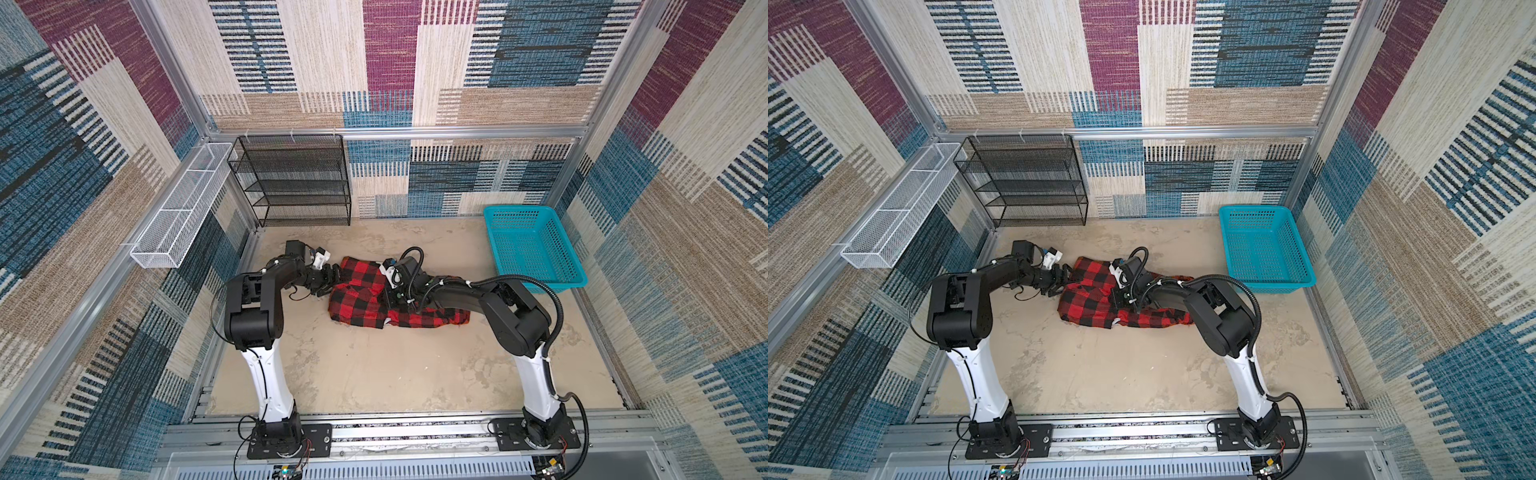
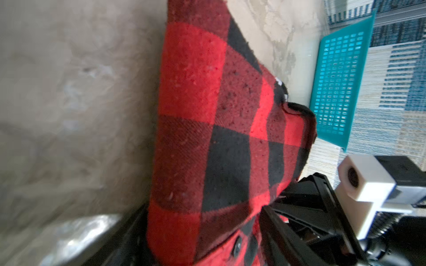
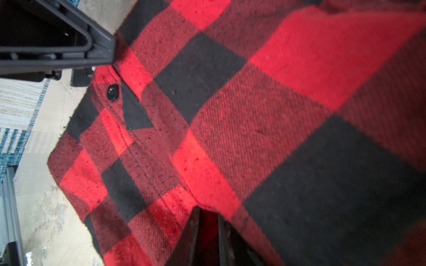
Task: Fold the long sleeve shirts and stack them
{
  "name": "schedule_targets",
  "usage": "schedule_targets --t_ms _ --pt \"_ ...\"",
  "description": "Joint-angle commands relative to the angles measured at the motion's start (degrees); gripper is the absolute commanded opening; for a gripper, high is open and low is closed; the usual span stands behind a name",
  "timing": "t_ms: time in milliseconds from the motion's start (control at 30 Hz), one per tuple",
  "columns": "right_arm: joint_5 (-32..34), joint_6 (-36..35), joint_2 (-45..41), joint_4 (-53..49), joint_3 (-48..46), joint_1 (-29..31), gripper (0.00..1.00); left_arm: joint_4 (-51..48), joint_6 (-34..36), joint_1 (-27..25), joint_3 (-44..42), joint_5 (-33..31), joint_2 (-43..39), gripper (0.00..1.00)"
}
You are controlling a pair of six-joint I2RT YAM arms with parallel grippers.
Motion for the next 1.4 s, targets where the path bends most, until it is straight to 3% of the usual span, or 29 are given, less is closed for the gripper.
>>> schedule_targets --t_ms 0,133,233,500,633,1000,1233,1367 --pt "4.5 -0.7 1.2 -13.1 -0.8 -0.7 0.19 -0.2 2.7 -0.3 0.1 2.4 1.3 0.75" --pt "4.5 -0.6 1.2 -13.1 -0.3 -1.1 0.18 1.4 3.1 -0.8 -1.7 4.0 -0.3 0.69" --pt "4.2 -0.4 1.2 -13.1 0.3 -1.2 0.18 3.4 2.6 -1.5 -3.1 4.8 -0.9 0.59" --pt "3.2 0.1 0.1 -12.6 0.2 -1.2 0.18 1.2 1.6 -3.7 -3.0 -0.9 -3.5 0.13" --pt "1.7 1.2 -2.1 -12.1 -0.3 -1.2 0.20 -2.2 0.7 -4.3 -3.5 -6.7 -7.2 0.00" --pt "3.8 4.5 -14.6 -12.2 -4.1 -1.2 0.38 -16.7 1.9 -7.4 -1.5 -23.7 -16.4 0.00" --pt "9.1 4.3 -17.6 -12.7 -6.2 -1.2 0.39 -26.2 3.2 -8.0 1.2 -34.7 -21.1 0.00" --pt "8.3 4.6 -16.9 -10.9 -6.2 -1.2 0.39 -31.2 3.9 -8.1 3.8 -40.7 -22.5 0.00"
